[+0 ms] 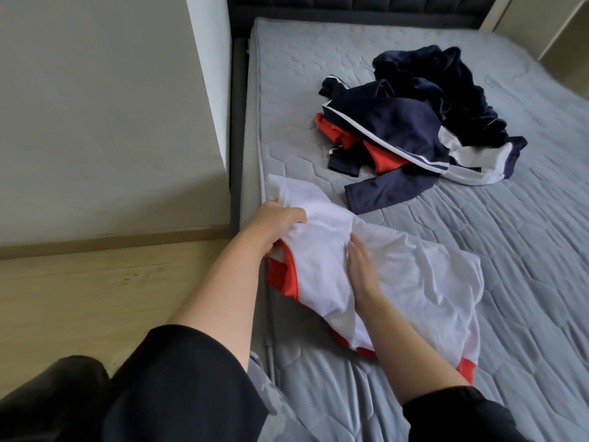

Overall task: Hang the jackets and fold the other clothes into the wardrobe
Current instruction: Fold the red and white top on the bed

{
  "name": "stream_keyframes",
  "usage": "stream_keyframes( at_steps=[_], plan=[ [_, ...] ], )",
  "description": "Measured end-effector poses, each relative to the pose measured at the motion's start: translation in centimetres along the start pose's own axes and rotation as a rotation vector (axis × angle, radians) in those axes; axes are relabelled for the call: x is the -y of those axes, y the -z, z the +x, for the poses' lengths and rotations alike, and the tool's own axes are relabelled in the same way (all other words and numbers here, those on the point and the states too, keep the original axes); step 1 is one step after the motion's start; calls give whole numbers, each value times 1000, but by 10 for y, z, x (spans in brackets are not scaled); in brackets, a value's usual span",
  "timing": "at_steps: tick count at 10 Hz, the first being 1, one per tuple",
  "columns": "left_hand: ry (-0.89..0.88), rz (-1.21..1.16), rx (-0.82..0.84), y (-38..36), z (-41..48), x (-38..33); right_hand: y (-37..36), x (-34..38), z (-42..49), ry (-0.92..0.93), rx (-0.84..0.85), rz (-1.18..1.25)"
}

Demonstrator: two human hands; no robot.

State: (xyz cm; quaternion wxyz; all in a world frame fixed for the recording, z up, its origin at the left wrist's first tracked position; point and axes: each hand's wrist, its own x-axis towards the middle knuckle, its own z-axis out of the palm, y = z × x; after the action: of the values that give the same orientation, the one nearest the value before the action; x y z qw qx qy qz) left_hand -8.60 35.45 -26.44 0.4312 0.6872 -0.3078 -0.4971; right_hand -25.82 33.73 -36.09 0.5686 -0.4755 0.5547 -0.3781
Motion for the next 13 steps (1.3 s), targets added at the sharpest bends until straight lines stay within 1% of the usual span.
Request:
stream_keyframes(
  at_steps=[1,2,3,4,5,6,7,8,9,10,11,12,13],
  plan=[
    [-20,0,-26,10,-1,-3,-34,11,-5,-11,79,69],
    [-67,22,-67,17,-3,-4,-60,16,-3,-143,190,150],
    [-107,-7,-118,25,-1,-4,-42,10,11,-175,169,308],
    [-99,-65,-91,22,-8,-2,-34,20,-5,-115,309,263],
    [-85,-108,109,-9,-17,1,-10,37,-30,-124,400,313],
    [27,-156,573,-44,-22,4,39,31,-17,-183,171,512],
    [2,106,621,-63,-18,21,88,15,-18,-233,128,790],
    [-251,581,148,-69,-10,46,105,0,-23,-335,184,816],
    [-496,780,-18,-70,-5,62,93,4,-28,-327,210,513],
    [-404,1082,-78,-73,-2,73,70,12,-31,-278,104,278],
    [-38,1024,-34,-72,0,78,52,17,-40,-192,-15,46],
    [-42,803,-2,-70,-1,71,44,17,-49,-147,3,-127],
    [-110,717,-51,-65,-1,68,58,15,-55,-158,149,158]
  ],
)
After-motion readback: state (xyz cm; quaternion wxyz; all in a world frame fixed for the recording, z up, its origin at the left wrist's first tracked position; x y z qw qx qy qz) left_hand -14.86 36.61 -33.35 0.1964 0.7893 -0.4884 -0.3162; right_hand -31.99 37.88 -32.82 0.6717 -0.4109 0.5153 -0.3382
